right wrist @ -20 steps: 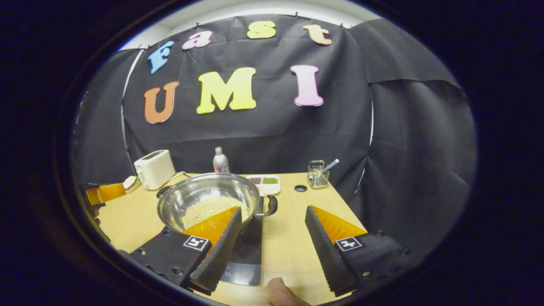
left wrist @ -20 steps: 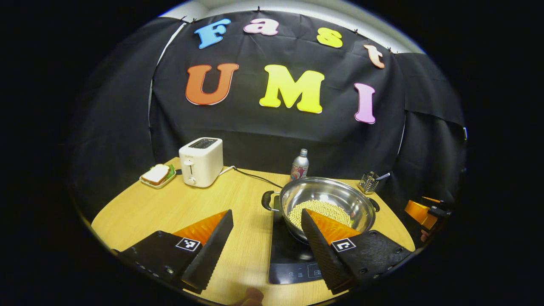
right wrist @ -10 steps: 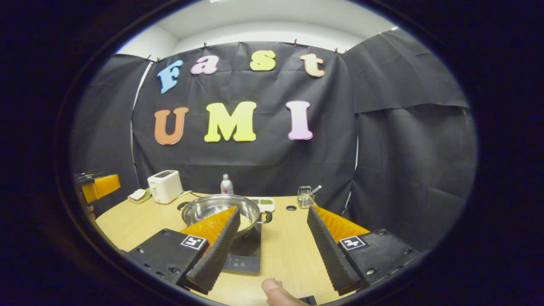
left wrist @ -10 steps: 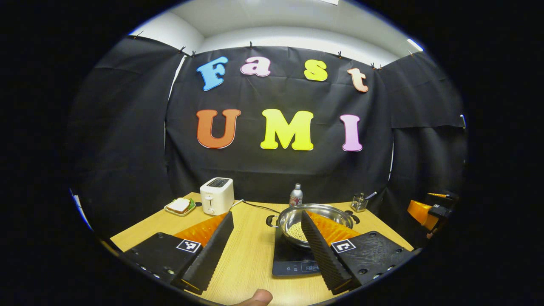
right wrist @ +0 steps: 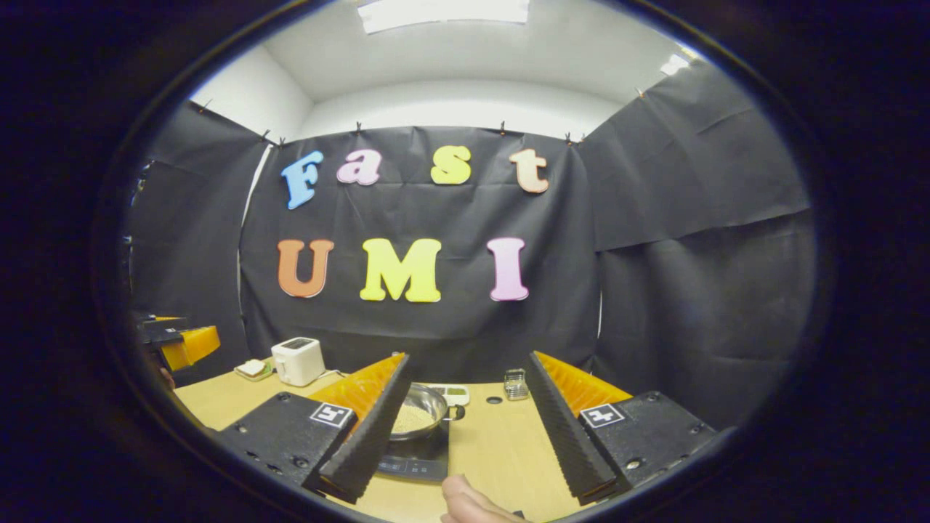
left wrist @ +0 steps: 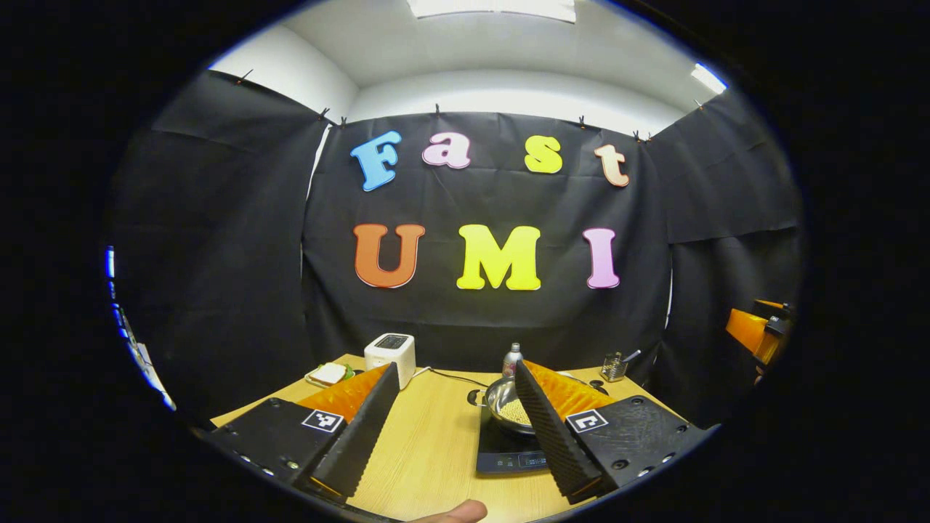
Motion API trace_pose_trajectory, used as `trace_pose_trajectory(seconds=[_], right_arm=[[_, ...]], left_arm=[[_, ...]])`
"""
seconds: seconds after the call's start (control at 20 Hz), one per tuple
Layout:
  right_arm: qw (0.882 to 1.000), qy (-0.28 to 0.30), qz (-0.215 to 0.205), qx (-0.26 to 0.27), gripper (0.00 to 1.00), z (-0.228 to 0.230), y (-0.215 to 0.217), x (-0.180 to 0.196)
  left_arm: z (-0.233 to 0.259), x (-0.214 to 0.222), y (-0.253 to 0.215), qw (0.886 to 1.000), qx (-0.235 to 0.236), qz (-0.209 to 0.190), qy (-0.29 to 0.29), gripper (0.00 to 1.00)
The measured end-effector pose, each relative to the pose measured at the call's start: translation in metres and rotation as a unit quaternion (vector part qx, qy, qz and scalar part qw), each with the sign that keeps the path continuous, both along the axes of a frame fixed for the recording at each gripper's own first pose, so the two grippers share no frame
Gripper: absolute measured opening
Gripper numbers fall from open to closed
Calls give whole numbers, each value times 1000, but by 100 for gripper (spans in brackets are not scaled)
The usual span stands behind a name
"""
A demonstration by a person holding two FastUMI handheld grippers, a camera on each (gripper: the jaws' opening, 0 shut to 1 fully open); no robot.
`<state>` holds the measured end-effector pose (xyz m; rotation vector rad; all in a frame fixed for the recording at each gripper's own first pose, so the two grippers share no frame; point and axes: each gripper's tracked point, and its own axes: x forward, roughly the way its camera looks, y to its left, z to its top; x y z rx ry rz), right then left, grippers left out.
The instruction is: First push the handle of the pot to place it horizontally, then grasp the pot with both hands and set it on the induction cooktop.
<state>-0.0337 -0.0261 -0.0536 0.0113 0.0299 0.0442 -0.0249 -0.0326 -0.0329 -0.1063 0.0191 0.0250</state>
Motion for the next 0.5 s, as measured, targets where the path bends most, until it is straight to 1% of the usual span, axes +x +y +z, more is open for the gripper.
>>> trace_pose_trajectory(seconds=[0.1, 0.2, 0.25, 0.3, 0.4, 0.5], right_arm=[[999, -45, 24, 6, 98, 20, 10, -13], [997, -72, 14, 2, 98, 24, 0, -21], [998, -70, 0, -3, 98, 18, -8, -23], [998, -67, -5, -8, 97, 13, -9, -24], [998, -60, 1, -9, 98, 11, -3, -28], [998, -54, 0, -8, 99, 10, -6, -29]], left_arm=[[10, -10, 0, 1000, 0, -1, -19, 95], [14, -18, -4, 999, -2, 1, -35, 95], [13, -22, -8, 999, -4, -5, -35, 95], [13, -24, -11, 999, -3, -11, -37, 95], [15, -28, -14, 999, 4, -17, -38, 95], [14, -28, -16, 999, 11, -19, -37, 95]])
